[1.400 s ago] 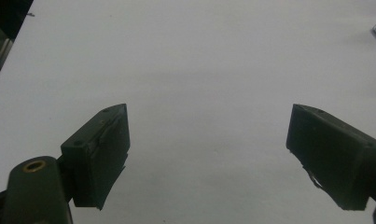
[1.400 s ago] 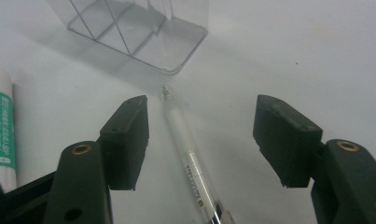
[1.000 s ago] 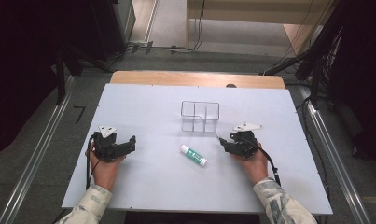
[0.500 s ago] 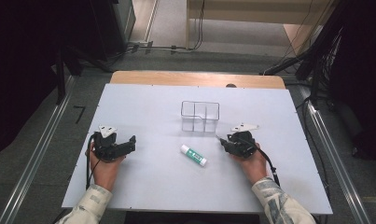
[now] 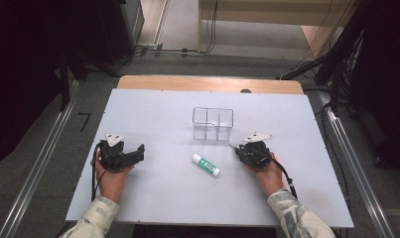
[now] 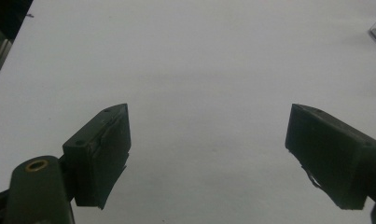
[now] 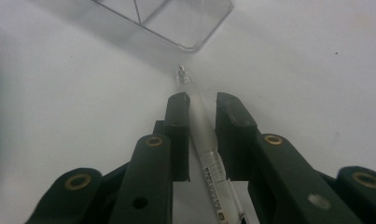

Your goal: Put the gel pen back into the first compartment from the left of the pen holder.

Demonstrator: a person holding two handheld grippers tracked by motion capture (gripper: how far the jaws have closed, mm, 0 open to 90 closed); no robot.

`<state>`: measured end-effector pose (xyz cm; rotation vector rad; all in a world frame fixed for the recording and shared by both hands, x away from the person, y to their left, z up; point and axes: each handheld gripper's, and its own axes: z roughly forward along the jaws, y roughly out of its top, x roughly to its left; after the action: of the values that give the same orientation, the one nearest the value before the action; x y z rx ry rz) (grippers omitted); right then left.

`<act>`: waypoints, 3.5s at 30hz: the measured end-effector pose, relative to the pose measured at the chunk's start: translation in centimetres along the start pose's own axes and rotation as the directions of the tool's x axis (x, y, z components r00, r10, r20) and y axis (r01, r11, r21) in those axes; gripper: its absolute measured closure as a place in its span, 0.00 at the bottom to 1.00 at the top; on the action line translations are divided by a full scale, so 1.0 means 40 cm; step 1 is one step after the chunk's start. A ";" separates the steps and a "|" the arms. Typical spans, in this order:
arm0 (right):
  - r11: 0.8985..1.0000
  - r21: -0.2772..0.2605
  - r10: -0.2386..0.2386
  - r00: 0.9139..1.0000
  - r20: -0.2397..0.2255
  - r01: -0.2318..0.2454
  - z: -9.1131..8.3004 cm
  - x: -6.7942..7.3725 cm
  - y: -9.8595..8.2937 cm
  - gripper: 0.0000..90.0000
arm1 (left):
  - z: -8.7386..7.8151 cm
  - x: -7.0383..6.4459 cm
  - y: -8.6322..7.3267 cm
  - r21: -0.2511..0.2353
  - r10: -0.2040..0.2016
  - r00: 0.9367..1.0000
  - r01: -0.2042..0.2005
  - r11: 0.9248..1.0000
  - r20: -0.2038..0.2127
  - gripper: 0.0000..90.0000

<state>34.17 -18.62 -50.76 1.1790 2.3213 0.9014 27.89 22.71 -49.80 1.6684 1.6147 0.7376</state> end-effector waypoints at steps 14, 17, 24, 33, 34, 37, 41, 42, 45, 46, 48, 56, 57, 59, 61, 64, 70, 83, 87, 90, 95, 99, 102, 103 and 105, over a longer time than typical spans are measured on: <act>1.000 0.005 -0.006 1.000 -0.009 0.006 -0.002 0.004 0.001 0.87 | 0.000 0.000 0.000 0.000 -0.001 1.000 0.001 1.000 0.002 0.17; 1.000 0.005 -0.006 1.000 -0.013 0.006 -0.003 0.007 0.002 0.87 | -0.001 0.000 0.000 0.001 -0.001 1.000 0.001 1.000 0.001 0.17; 1.000 -0.006 0.007 1.000 -0.020 -0.007 -0.009 0.006 0.004 0.87 | 0.000 0.001 0.000 0.002 -0.003 1.000 0.003 1.000 0.006 0.17; 0.998 -0.047 0.044 0.999 -0.030 -0.045 -0.034 -0.001 0.012 0.87 | 0.001 0.000 0.000 0.004 -0.004 1.000 0.004 1.000 0.003 0.17; 0.998 -0.047 0.044 0.999 -0.030 -0.045 -0.034 -0.001 0.012 0.87 | 0.001 0.000 -0.001 0.003 -0.004 1.000 0.004 1.000 0.003 0.17; 0.996 -0.067 0.054 0.998 -0.037 -0.057 -0.047 -0.003 0.016 0.87 | 0.001 -0.001 -0.001 0.005 -0.003 1.000 0.003 1.000 0.002 0.17; 0.995 -0.079 0.062 0.997 -0.046 -0.065 -0.060 -0.004 0.021 0.87 | 0.002 0.000 -0.001 0.005 -0.004 1.000 0.004 1.000 0.004 0.17; 0.995 -0.082 0.059 0.997 -0.048 -0.063 -0.062 -0.004 0.022 0.87 | 0.002 0.000 -0.001 0.005 -0.004 1.000 0.004 1.000 0.003 0.17; 0.994 -0.086 0.057 0.997 -0.049 -0.061 -0.070 -0.004 0.025 0.87 | 0.002 0.000 -0.001 0.006 -0.005 1.000 0.005 1.000 0.004 0.17; 0.994 -0.086 0.060 0.997 -0.054 -0.065 -0.072 -0.003 0.027 0.87 | 0.002 0.000 0.000 0.006 -0.005 1.000 0.005 1.000 0.005 0.17; 0.994 -0.088 0.054 0.997 -0.056 -0.059 -0.076 -0.002 0.031 0.87 | 0.002 0.000 0.000 0.006 -0.005 1.000 0.005 1.000 0.005 0.17; 0.993 -0.102 0.048 0.997 -0.065 -0.055 -0.089 0.007 0.050 0.87 | 0.001 0.001 0.000 0.006 -0.006 1.000 0.006 1.000 0.007 0.17; 0.993 -0.107 0.043 0.997 -0.067 -0.050 -0.089 0.007 0.053 0.87 | 0.001 0.000 0.000 0.006 -0.005 1.000 0.005 1.000 0.007 0.17; 0.993 -0.110 0.043 0.997 -0.070 -0.051 -0.091 0.012 0.059 0.87 | 0.001 0.000 0.000 0.006 -0.006 1.000 0.005 1.000 0.007 0.17; 0.992 -0.114 0.038 0.997 -0.071 -0.046 -0.092 0.015 0.065 0.87 | 0.001 0.000 0.000 0.006 -0.006 1.000 0.006 1.000 0.008 0.17; 0.992 -0.117 0.035 0.997 -0.073 -0.043 -0.095 0.021 0.077 0.87 | 0.001 0.001 0.000 0.006 -0.007 1.000 0.006 1.000 0.009 0.17; 0.990 -0.132 0.032 0.996 -0.082 -0.043 -0.105 0.031 0.108 0.87 | 0.001 0.001 0.001 0.006 -0.004 1.000 0.004 1.000 0.012 0.18; 0.986 -0.166 0.003 0.996 -0.091 -0.018 -0.103 0.066 0.181 0.87 | 0.000 0.001 0.001 0.005 -0.004 1.000 0.004 1.000 0.013 0.18; 0.985 -0.171 -0.005 0.995 -0.097 -0.012 -0.096 0.076 0.203 0.87 | 0.001 0.001 0.001 0.004 -0.007 1.000 0.007 1.000 0.013 0.18; 0.986 -0.168 -0.003 0.995 -0.102 -0.014 -0.090 0.083 0.218 0.87 | 0.001 0.002 0.001 0.006 -0.005 1.000 0.005 1.000 0.013 0.18; 0.984 -0.179 -0.008 0.994 -0.106 -0.011 -0.083 0.095 0.244 0.87 | 0.001 0.002 0.001 0.007 -0.003 1.000 0.003 1.000 0.013 0.18; 0.983 -0.183 -0.008 0.994 -0.108 -0.012 -0.075 0.102 0.267 0.87 | 0.000 0.001 0.001 0.005 -0.006 1.000 0.006 1.000 0.014 0.18; 0.982 -0.190 -0.013 0.994 -0.111 -0.008 -0.072 0.110 0.284 0.87 | 0.000 0.001 0.001 0.003 -0.008 1.000 0.008 1.000 0.016 0.18; 0.981 -0.192 -0.017 0.993 -0.113 -0.005 -0.069 0.113 0.291 0.87 | 0.000 0.002 0.001 0.003 -0.008 1.000 0.008 1.000 0.015 0.18; 0.981 -0.192 -0.022 0.993 -0.113 0.000 -0.065 0.118 0.300 0.87 | 0.000 0.002 0.001 0.004 -0.008 1.000 0.007 1.000 0.015 0.18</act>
<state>36.80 -10.44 -40.82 1.0591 2.2655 1.1884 27.90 22.80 -49.77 1.6658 1.6117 0.7166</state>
